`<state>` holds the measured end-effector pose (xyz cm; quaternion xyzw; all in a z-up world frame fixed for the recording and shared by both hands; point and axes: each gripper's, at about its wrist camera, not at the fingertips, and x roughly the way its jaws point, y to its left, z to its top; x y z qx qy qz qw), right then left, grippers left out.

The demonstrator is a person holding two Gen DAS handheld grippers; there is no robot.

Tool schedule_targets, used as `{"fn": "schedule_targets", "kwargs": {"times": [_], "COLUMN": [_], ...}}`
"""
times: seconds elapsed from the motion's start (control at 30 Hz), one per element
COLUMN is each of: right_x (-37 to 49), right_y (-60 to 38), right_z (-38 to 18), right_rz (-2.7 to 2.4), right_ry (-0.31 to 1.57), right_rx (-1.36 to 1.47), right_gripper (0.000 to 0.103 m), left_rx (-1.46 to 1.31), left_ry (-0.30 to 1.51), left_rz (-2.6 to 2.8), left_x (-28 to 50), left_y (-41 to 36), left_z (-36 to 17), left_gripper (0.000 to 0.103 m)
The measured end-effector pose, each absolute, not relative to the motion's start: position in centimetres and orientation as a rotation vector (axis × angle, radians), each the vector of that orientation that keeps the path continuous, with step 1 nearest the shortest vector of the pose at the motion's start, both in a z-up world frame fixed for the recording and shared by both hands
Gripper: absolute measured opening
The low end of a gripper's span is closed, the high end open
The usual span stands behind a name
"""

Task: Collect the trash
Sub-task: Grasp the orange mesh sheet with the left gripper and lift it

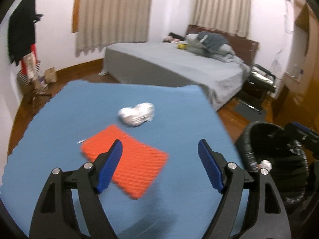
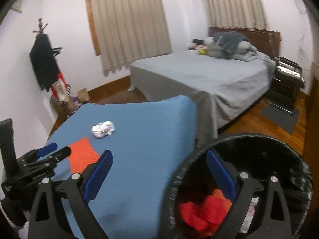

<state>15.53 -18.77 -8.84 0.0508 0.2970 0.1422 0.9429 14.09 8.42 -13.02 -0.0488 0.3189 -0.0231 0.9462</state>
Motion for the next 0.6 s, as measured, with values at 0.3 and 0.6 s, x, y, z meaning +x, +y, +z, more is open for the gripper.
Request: {"fn": "schedule_targets", "kwargs": {"times": [0.3, 0.6], "right_x": [17.9, 18.6], "right_y": [-12.7, -10.1], "right_z": [-11.0, -12.7], "right_rz": [0.373, 0.414], "right_ry": [0.647, 0.687], "right_rx": [0.058, 0.029], "right_gripper": [0.093, 0.093], "left_rx": [-0.135, -0.163], "left_ry": [0.725, 0.796], "left_rz": [0.046, 0.07], "left_x": [15.2, 17.0], "left_y": [12.9, 14.1], "left_z": [-16.0, -18.6], "left_gripper": [0.076, 0.076]}}
